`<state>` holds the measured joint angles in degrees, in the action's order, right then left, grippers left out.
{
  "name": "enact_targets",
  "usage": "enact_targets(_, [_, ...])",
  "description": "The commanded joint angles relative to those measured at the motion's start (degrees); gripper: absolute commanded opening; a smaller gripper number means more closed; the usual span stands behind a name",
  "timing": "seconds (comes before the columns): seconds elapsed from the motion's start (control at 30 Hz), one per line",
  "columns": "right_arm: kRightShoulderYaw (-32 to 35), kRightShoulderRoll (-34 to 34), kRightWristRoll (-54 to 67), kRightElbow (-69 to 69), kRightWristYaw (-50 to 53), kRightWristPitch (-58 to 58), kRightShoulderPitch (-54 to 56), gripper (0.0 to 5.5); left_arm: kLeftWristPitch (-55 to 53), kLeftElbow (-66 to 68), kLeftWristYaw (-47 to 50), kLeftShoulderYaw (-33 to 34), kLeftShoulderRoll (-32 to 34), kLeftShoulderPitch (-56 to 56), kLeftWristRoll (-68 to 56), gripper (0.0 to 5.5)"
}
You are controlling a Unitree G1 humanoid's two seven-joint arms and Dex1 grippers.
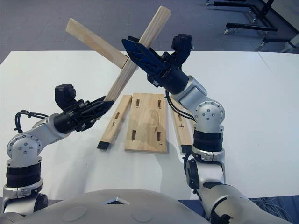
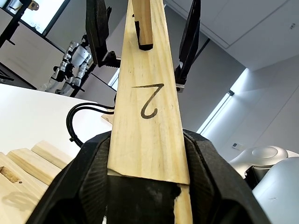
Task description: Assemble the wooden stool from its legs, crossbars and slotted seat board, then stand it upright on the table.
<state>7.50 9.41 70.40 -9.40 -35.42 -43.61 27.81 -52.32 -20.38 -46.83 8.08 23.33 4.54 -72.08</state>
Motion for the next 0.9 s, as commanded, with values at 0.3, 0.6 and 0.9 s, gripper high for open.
enact_targets(0.3, [1.0, 0.5, 3.2, 0.0, 0.0, -3.8, -2.1, 3.98, 1.6, -1.3, 0.0, 0.2, 0.3, 0.2, -0.1, 2.04])
enact_targets(0.6, [0.9, 0.3, 3.0, -0.7, 0.0, -4.4, -3.1, 3.98, 1.4, -2.0, 0.4, 0.5, 0.5, -0.2, -0.7, 2.04])
enact_targets(0.9, [2.7, 1.6, 3.4, -1.9, 0.2, -3.7, -4.8, 3.98, 1.2, -1.9, 0.7, 0.8, 0.8, 0.0, -1.0, 2.04])
